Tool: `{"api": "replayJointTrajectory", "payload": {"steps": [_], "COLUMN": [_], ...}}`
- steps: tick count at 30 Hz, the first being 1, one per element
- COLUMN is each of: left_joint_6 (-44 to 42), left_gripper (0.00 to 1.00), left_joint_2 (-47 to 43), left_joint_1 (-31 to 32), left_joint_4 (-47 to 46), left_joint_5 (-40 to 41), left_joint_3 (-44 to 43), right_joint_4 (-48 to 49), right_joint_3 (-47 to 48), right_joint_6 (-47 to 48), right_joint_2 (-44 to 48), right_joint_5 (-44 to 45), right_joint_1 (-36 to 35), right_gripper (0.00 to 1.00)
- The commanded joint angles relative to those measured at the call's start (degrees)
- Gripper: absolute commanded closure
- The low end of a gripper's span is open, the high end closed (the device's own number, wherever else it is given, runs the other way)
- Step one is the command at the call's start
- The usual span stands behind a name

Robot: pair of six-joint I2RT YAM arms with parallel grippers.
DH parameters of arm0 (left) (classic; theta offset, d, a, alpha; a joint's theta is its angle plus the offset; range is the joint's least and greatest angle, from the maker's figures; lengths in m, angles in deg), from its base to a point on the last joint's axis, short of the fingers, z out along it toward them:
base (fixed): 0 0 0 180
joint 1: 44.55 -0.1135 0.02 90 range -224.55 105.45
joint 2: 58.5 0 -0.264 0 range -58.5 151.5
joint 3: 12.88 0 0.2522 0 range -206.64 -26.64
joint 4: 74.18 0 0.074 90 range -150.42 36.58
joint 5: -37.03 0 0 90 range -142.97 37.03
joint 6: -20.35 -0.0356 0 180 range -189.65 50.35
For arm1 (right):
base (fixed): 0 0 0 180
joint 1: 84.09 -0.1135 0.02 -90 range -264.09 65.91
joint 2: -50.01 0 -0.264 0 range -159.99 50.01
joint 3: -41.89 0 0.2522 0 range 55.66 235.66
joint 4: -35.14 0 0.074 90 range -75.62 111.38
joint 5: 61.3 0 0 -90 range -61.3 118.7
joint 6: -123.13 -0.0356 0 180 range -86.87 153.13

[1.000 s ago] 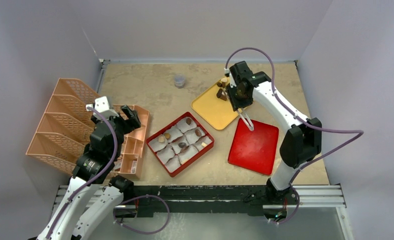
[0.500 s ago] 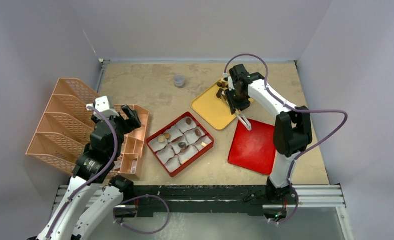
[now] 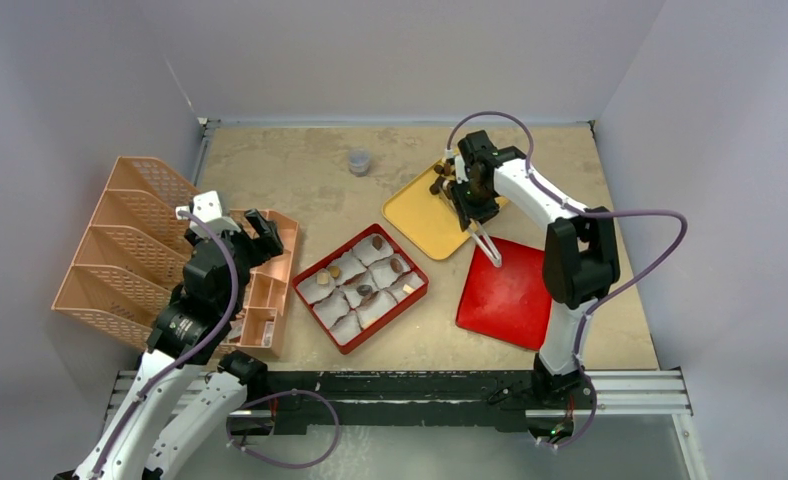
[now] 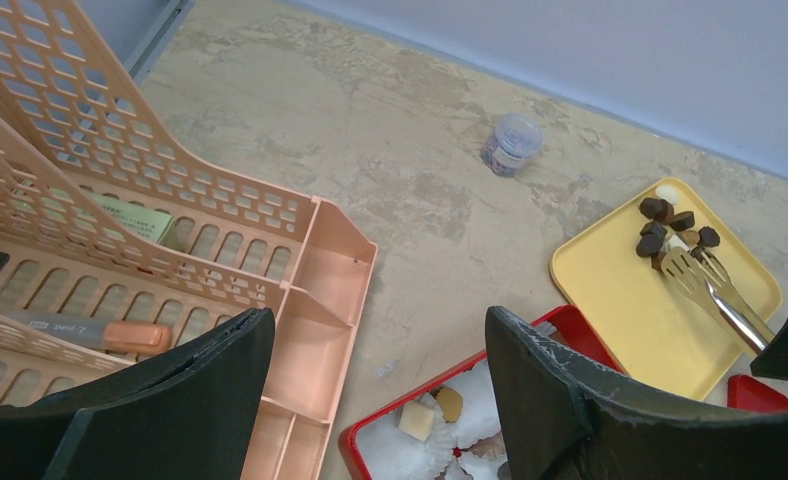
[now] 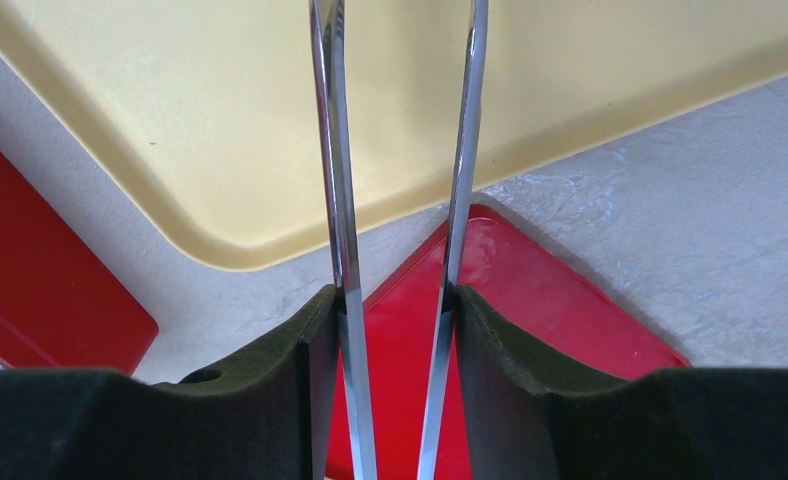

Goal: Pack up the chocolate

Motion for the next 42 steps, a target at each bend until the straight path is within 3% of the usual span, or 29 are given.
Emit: {"api": "replayJointTrajectory", "payload": {"steps": [1,25,29,42], "left_joint_6": [-0.2,0.0,0.0,0.1], "left_gripper": [0.24,0.24,0.24,0.24], "left_joint_2": [0.2,-0.2,-0.4,-0.3], "left_joint_1": [-0.3,-0.3,-0.3,-0.3], "left_joint_4": [-1.9,-1.7,-1.7,-1.7], "left_joint_5": [-0.2,-0.1,0.0,0.0], "left_joint_3": [-0.5,-0.5,-0.4,-0.4], "right_joint_4": [1.3,2.1,2.0,2.4], "right_joint_3": [1.5,5.5,5.5,-0.4], "right_joint_6": [1.6,1.4,1.2,0.4], "right_joint_2": [-0.4,-3.8,-3.6,3.3], "right_joint_5": [-2.7,-1.7,-1.7,-2.6], "right_joint_1": [0.3,0.2,0.2,-0.6], "right_gripper": [0.54,0.53,0.61,0.71]}}
